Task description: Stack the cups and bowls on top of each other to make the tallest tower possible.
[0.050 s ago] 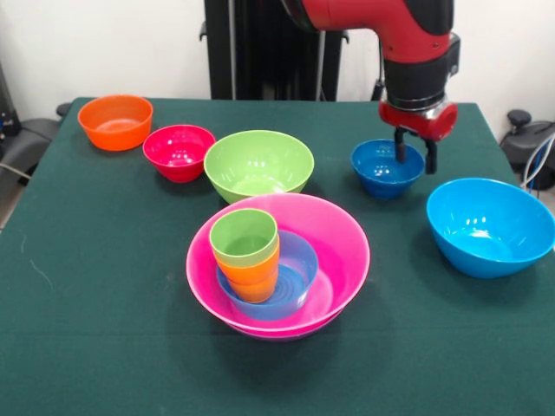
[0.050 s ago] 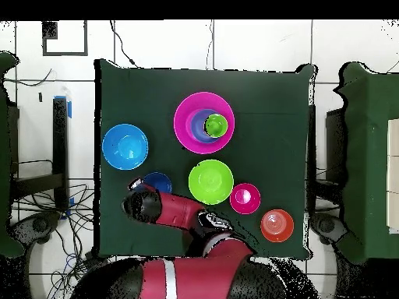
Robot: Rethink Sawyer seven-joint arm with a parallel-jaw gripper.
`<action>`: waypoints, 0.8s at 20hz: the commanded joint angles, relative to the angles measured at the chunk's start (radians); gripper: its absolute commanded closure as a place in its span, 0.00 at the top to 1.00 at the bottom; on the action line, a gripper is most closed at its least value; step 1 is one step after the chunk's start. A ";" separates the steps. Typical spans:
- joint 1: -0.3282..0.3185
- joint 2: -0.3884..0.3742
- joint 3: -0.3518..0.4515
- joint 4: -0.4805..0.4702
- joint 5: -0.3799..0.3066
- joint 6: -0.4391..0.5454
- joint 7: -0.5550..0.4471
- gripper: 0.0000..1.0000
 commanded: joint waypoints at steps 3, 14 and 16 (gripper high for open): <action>-0.035 0.022 -0.042 -0.132 -0.097 0.048 -0.021 1.00; -0.029 0.027 -0.050 -0.156 -0.151 0.012 0.019 0.00; -0.032 0.028 -0.050 -0.156 -0.156 0.010 0.021 0.00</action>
